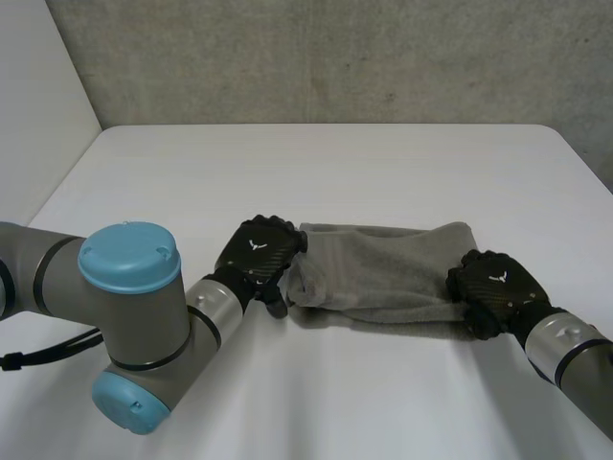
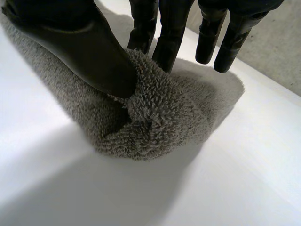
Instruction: Fold the towel.
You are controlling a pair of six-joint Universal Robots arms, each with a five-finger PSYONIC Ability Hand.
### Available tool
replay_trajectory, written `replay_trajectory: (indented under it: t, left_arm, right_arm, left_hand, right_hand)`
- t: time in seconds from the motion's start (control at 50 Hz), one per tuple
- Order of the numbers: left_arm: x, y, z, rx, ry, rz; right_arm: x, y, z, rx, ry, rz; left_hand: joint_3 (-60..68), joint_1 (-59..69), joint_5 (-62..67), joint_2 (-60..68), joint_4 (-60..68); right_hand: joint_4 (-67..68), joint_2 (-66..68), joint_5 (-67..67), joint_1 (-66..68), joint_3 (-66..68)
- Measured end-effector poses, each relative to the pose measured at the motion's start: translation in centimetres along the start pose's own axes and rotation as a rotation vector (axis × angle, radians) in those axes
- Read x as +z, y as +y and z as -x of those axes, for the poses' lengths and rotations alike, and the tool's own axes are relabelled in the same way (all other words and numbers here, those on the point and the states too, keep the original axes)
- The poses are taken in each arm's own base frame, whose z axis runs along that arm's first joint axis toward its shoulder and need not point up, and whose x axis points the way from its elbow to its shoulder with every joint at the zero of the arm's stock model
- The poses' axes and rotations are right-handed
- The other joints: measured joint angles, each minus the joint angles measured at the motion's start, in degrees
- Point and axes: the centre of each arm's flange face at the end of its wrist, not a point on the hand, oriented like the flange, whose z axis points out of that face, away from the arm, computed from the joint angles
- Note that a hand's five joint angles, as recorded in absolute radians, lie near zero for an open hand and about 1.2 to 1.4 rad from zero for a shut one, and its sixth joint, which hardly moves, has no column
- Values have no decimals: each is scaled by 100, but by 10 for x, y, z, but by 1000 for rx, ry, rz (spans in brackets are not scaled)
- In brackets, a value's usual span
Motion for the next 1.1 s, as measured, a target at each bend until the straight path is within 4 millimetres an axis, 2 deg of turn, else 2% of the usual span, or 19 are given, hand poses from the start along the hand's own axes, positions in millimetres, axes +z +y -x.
replay_trajectory:
  t: [0.16, 0.36, 0.42, 0.48, 0.54, 0.58, 0.76, 0.96, 1.1]
  left_arm:
    - [-4, -8, -13, 14, 53, -37]
    - [-4, -7, -30, 23, 177, -45]
    - [-4, -6, -33, 24, 201, -41]
    - [-4, -3, -36, 24, 227, -34]
    - [-4, -1, -37, 23, 235, -27]
    - [-4, 0, -37, 23, 237, -22]
    - [-4, 8, -32, 17, 224, 11]
    - [0, 23, -26, -1, 211, 77]
    - [1, 26, -21, -10, 200, 101]
  right_arm:
    - [-6, 9, 0, -53, -4, 32]
    - [-8, 12, 0, -104, -7, 52]
    - [-8, 12, 0, -106, -6, 52]
    - [-9, 10, -2, -101, 3, 50]
    - [-11, 9, -7, -91, 23, 46]
    - [-13, 7, -11, -83, 39, 43]
    - [-21, 6, -22, -21, 80, 35]
    - [-19, 9, -27, -2, 94, 22]
    - [-13, 11, -27, -7, 88, 15]
  left_hand:
    - [0, -58, -103, -96, 0]
    - [0, -58, -87, -96, 0]
    - [0, -58, -88, -96, 0]
    - [0, -58, -87, -96, 0]
    - [0, -58, -87, -96, 0]
    - [0, -58, -87, -96, 0]
    - [0, -58, -87, -96, 0]
    - [0, -58, -87, -96, 0]
    - [0, -58, -87, -96, 0]
  right_hand:
    - [0, 0, 0, 0, 0]
    - [0, -6, -12, -7, 0]
    - [0, -910, -974, -951, 0]
    - [0, -2564, -2877, -2801, 0]
    - [0, -3762, -4303, -3951, 0]
    - [0, -4087, -4622, -4259, 0]
    - [0, -4121, -4546, -4307, 0]
    - [0, -4088, -4030, -3984, 0]
    - [0, -3188, -3359, -3319, 0]
